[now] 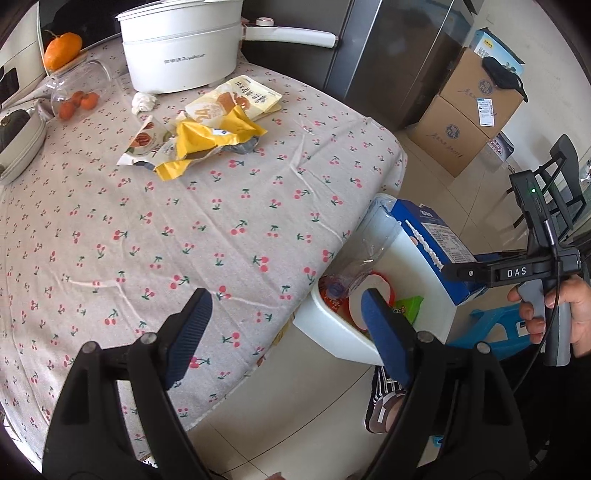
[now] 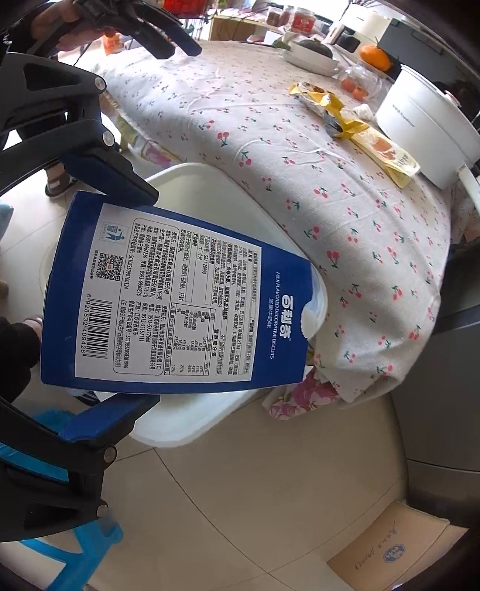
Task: Collect trash
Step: 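Release the water bottle and blue box into the white bin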
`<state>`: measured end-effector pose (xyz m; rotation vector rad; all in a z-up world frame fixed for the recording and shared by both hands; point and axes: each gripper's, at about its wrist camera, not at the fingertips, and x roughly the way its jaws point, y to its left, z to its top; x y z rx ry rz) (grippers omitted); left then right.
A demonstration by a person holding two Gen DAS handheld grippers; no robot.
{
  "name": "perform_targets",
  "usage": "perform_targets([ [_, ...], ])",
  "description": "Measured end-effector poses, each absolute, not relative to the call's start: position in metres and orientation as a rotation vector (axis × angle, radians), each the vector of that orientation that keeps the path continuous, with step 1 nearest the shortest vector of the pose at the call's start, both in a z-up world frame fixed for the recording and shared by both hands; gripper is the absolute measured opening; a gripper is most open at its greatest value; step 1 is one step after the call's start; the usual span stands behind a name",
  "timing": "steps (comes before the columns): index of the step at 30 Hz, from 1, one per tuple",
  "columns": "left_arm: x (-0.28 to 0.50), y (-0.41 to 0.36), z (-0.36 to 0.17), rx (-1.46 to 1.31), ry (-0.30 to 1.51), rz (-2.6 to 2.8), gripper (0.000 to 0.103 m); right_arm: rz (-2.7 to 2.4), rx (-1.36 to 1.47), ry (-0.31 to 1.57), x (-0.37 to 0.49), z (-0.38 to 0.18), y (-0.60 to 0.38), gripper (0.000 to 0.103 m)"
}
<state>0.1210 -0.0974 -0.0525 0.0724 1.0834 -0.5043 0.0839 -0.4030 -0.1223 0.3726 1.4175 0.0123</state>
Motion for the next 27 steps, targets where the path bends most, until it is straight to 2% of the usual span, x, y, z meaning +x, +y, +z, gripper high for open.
perform_targets([
  [4,0.119,-0.082,-0.052,0.088,1.076,-0.452,0.093,0.027,0.374,1.457,0.086,-0.128,-0.391,0.099],
  [9,0.120,-0.066,-0.045,0.081,1.053,-0.419,0.100,0.013,0.363,1.455,0.088,-0.125,-0.386,0.099],
  [27,0.124,-0.054,-0.041,0.079,1.034,-0.381,0.102,0.011,0.317,1.420,0.088,-0.111,-0.378,0.102],
])
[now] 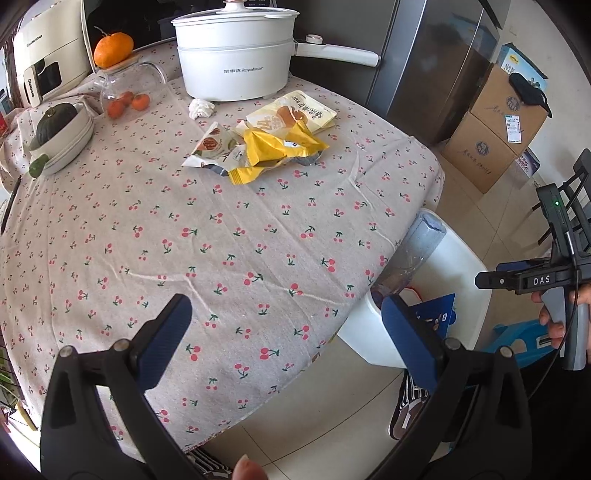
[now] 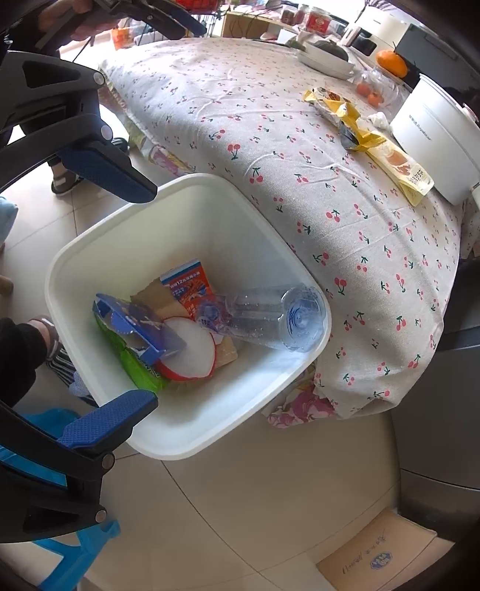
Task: Collect trash
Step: 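Release the water bottle and blue box into the white bin, then grasp the pecan snack bag with the left tool while the right tool grasps the yellow wrapper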
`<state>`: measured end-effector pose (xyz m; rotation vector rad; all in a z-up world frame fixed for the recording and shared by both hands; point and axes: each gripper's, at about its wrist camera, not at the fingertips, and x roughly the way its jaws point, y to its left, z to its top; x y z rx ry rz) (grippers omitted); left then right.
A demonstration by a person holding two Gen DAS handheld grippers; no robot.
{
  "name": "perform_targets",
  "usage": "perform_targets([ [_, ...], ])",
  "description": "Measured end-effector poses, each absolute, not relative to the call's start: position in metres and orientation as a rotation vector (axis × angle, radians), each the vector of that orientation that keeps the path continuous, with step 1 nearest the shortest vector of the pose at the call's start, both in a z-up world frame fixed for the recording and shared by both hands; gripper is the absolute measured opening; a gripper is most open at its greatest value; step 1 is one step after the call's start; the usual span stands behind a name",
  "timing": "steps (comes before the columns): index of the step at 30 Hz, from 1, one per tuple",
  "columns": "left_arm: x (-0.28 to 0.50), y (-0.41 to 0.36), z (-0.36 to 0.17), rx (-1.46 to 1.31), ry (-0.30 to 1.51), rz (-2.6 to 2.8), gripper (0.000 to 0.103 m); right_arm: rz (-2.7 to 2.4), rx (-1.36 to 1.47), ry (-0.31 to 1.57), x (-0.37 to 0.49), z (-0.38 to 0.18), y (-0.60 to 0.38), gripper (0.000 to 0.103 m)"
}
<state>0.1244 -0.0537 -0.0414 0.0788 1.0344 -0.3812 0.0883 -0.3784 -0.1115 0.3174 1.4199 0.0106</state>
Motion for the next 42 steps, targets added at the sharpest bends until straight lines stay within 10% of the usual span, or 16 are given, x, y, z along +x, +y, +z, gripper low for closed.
perform_targets([
  [18,0.193,-0.030,-0.048,-0.003,1.054,-0.216,0.101,0.016,0.226,1.271,0.130,-0.068,-0.339,0.102],
  [36,0.325,-0.031,-0.090,0.016,1.056,-0.242,0.060,-0.002,0.183,1.226,0.195,-0.066,-0.307,0.102],
  [42,0.332,-0.036,-0.106,0.015,1.103,-0.286,0.026,-0.023,0.162,1.245,0.205,-0.072,-0.307,0.102],
])
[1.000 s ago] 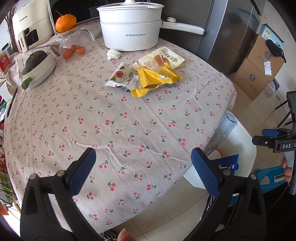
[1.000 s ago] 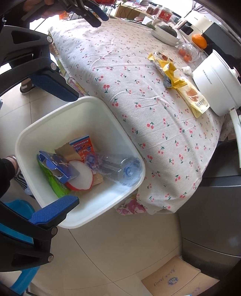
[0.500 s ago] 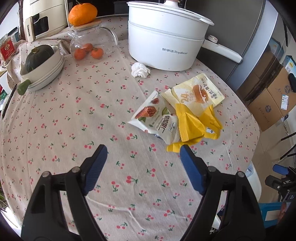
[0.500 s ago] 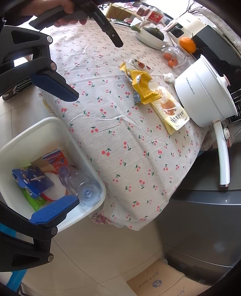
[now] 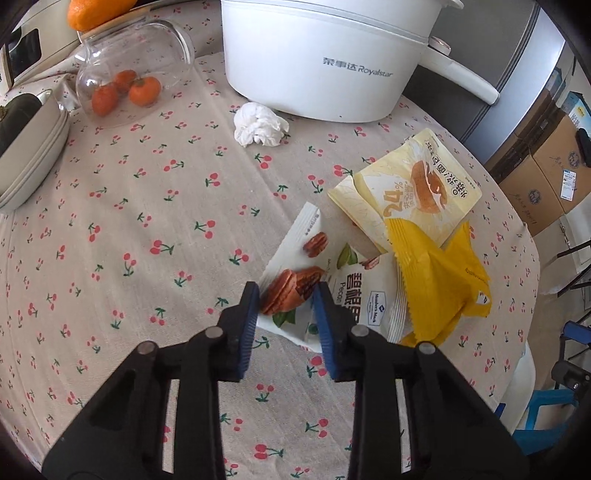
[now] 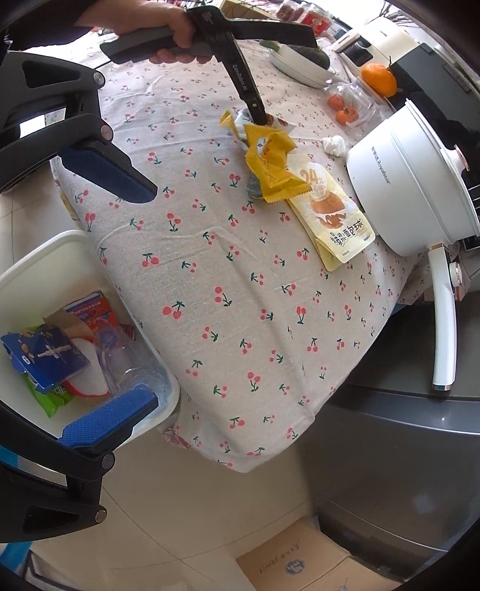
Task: Collect trash
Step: 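Grasp the pecan snack bag with the left tool while the right tool grasps the yellow wrapper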
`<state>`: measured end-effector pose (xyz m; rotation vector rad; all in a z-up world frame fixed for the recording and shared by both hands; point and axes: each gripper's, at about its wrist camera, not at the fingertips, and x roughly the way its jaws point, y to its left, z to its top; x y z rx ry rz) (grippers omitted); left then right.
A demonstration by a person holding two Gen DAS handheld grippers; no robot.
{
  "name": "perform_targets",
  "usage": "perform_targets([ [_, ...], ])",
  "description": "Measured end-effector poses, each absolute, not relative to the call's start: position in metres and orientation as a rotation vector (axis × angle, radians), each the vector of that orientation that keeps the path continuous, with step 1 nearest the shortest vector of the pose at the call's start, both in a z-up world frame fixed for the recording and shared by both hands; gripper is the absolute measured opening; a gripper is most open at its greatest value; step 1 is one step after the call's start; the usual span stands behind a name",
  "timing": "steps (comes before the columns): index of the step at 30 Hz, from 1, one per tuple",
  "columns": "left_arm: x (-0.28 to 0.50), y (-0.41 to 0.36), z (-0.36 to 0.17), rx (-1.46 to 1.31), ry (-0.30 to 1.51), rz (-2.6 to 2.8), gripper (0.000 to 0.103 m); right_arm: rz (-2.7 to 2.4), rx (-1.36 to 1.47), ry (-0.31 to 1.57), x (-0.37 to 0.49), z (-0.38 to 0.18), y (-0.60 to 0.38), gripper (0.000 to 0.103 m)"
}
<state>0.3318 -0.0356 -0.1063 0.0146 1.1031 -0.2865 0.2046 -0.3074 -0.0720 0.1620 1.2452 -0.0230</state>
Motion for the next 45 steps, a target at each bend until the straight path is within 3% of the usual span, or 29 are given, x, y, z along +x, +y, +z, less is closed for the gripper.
perform_targets([
  [2,0.327,-0.040,-0.102,0.038,1.079,-0.307,0.008,-0.027,0.158,1.245,0.208,-0.072,-0.307,0.102],
  [4,0.322,-0.042,-0.099,0.038,1.080,-0.313,0.006,-0.028,0.160,1.242,0.210,-0.072,-0.305,0.102],
  [14,0.257,-0.041,-0.070,0.063,1.034,-0.349,0.003,-0.034,0.182,1.211,0.214,-0.065,-0.293,0.102],
  [26,0.191,0.051,-0.025,0.004,0.930,-0.118,0.003,0.044,0.335,1.191,0.220,-0.072,-0.285,0.100],
  [37,0.185,0.076,-0.029,-0.043,0.941,-0.079,0.003,0.147,0.512,1.135,0.262,-0.101,-0.244,0.074],
  [43,0.193,0.077,-0.032,-0.024,0.944,-0.084,0.003,0.124,0.551,1.142,0.283,-0.126,-0.235,0.054],
  [45,0.195,0.078,-0.035,-0.025,0.952,-0.081,0.003,0.119,0.550,1.140,0.286,-0.131,-0.234,0.040],
])
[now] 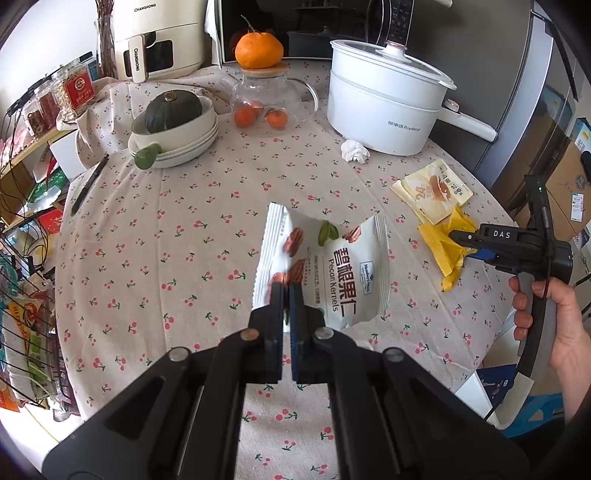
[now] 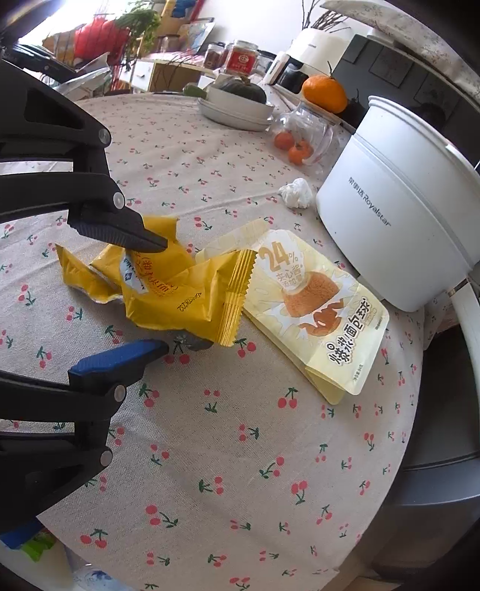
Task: Collect trash
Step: 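Grasp the pecan snack bag with the left tool while the right tool grasps the yellow wrapper, then carry the pecan bag and yellow wrapper to the bin and release them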
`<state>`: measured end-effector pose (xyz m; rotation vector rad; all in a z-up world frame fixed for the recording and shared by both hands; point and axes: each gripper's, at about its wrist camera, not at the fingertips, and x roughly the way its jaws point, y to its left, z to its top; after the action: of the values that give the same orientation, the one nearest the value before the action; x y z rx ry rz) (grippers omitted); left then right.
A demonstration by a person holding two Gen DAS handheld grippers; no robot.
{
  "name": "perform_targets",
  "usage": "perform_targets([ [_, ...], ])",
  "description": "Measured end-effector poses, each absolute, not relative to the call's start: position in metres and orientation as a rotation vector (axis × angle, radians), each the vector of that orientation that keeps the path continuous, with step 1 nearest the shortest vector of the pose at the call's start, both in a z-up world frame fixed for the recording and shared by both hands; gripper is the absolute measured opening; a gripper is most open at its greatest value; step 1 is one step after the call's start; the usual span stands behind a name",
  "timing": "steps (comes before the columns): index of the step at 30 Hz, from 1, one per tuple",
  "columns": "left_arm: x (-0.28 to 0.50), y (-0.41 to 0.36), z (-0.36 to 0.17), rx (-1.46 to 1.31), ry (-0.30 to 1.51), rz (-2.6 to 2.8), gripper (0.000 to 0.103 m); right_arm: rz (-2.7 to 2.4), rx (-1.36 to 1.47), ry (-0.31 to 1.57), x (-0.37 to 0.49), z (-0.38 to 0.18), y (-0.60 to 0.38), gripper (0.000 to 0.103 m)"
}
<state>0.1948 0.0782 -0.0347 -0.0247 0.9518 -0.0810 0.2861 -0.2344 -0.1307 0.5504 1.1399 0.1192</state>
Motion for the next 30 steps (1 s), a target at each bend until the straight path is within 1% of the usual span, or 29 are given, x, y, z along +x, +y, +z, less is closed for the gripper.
perform_targets([
  [1,0.195,0.078,-0.035,-0.024,0.954,-0.080,0.003,0.115,0.538,1.142,0.287,-0.131,-0.234,0.033],
  [2,0.195,0.078,-0.036,-0.023,0.955,-0.078,0.003,0.118,0.537,1.154,0.289,-0.133,-0.233,0.019],
  [4,0.194,0.077,-0.035,-0.021,0.955,-0.077,0.003,0.115,0.545,1.157,0.288,-0.134,-0.235,0.016],
  [6,0.192,0.077,-0.034,-0.024,0.954,-0.076,0.003,0.088,0.536,1.164,0.286,-0.131,-0.238,0.011],
  [12,0.182,0.076,-0.026,-0.037,0.940,-0.086,0.003,0.079,0.470,1.150,0.272,-0.106,-0.249,0.007],
  [19,0.172,0.068,-0.018,-0.003,0.915,-0.115,0.003,0.085,0.394,1.122,0.247,-0.071,-0.275,0.006],
  [30,0.151,0.021,-0.008,0.089,0.883,-0.222,0.003,0.069,0.389,1.047,0.176,-0.015,-0.344,0.006],
])
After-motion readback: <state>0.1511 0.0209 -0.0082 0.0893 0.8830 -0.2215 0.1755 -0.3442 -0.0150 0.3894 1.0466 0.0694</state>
